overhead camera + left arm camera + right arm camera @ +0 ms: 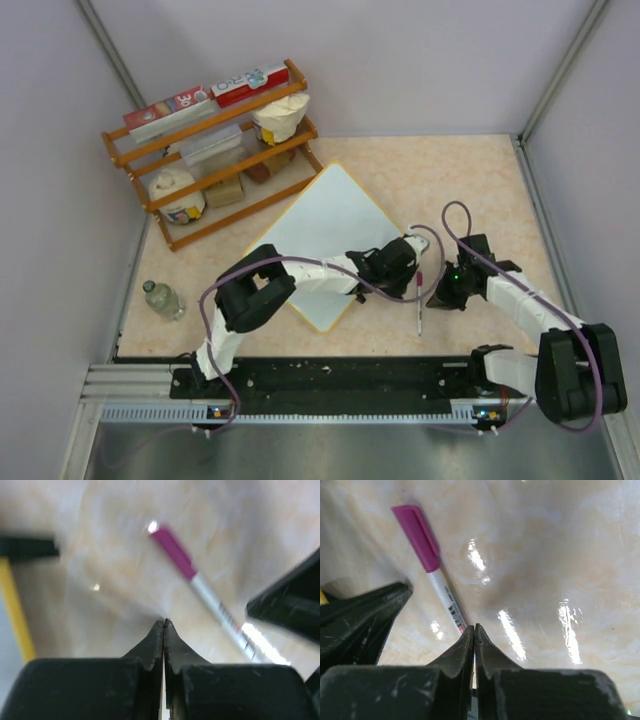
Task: Write a sentence on the whiteboard
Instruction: Move the whiteboard marker without the cap to the center of the board.
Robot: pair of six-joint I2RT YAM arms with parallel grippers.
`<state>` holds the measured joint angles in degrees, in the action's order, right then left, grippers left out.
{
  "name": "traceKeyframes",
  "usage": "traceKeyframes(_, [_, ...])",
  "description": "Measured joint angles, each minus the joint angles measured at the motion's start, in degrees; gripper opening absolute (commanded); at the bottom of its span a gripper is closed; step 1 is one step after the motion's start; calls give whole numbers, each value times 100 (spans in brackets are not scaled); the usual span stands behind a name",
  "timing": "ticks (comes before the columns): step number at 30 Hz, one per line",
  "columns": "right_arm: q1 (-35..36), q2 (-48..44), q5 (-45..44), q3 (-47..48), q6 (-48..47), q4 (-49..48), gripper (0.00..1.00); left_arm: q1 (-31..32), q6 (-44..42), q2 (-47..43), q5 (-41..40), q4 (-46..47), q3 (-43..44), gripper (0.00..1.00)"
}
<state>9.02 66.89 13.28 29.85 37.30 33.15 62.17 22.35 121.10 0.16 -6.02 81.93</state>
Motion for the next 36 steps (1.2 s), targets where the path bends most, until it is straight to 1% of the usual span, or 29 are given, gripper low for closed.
traceKeyframes(3, [2, -210, -44, 127, -24, 76, 8, 0, 31, -662, -142, -66, -820, 0])
traceKeyframes(5, [9, -267, -42, 229, -72, 83, 17, -11, 50, -1126, -205, -107, -1222, 0])
traceKeyframes(6, [9, -280, -31, 295, -120, 87, 26, -24, 52, -1434, -251, -136, -1423, 0])
traceKeyframes(7, [9, -291, -13, 348, -175, 76, 42, -42, 55, -1740, -286, -122, -1582, 1])
traceKeyframes(8, [11, -299, 7, 398, -245, 85, 49, -61, 57, -2026, -313, -118, -1696, 4])
traceKeyframes(9, [13, -310, 31, 431, -286, 85, 54, -76, 63, -2277, -330, -105, -1788, 7])
traceKeyframes(10, [17, -317, 50, 476, -372, 85, 64, -111, 79, -2601, -350, -35, -1915, 9])
traceKeyframes(11, [22, -319, 66, 518, -446, 87, 68, -138, 90, -2865, -363, -2, -2002, 17])
traceKeyframes(12, [26, -319, 81, 560, -514, 94, 69, -177, 116, -3167, -361, 50, -2111, 22])
traceKeyframes(13, [31, -313, 94, 608, -588, 94, 69, -229, 122, -3427, -286, 118, -2210, 28])
traceKeyframes(14, [37, -295, 94, 664, -651, 109, 69, -343, 155, -3845, -70, 297, -2402, 39])
traceKeyframes(15, [55, -251, 96, 717, -704, 118, 68, -365, 153, -3934, -31, 313, -2439, 45])
traceKeyframes(16, [81, -151, 98, 804, -776, 122, 63, -431, 153, -4109, 76, 374, -2514, 51])
traceKeyframes(17, [138, 20, 90, 935, -844, 127, 59, -518, 170, -4308, 234, 483, -2625, 61])
traceKeyframes(18, [192, 175, 85, 1014, -898, 118, 51, -595, 192, -4507, 358, 570, -2739, 65])
traceKeyframes(20, [369, 560, 13, 1202, -1027, 142, 48, -723, 205, -4822, 538, 654, -2892, 71])
traceKeyframes(21, [501, 793, -57, 1316, -1067, 175, 44, -776, 227, -4964, 608, 673, -2940, 76])
traceKeyframes(23, [767, 1169, -195, 1464, -1126, 229, 40, -846, 243, -5189, 691, 737, -2994, 80])
traceKeyframes(24, [933, 1373, -321, 1561, -1139, 293, 36, -866, 236, -5283, 713, 750, -3003, 83])
traceKeyframes(27, [1290, 1853, -612, 1797, -1156, 426, 36, -933, 221, -5589, 763, 778, -3010, 86])
traceKeyframes(30, [1515, 2111, -962, 1867, -1156, 507, 35, -970, 181, -5818, 752, 778, -3010, 87])
traceKeyframes(36, [1683, 2140, -1261, 1906, -1117, 595, 38, -984, 101, -6234, 629, 750, -3097, 91])
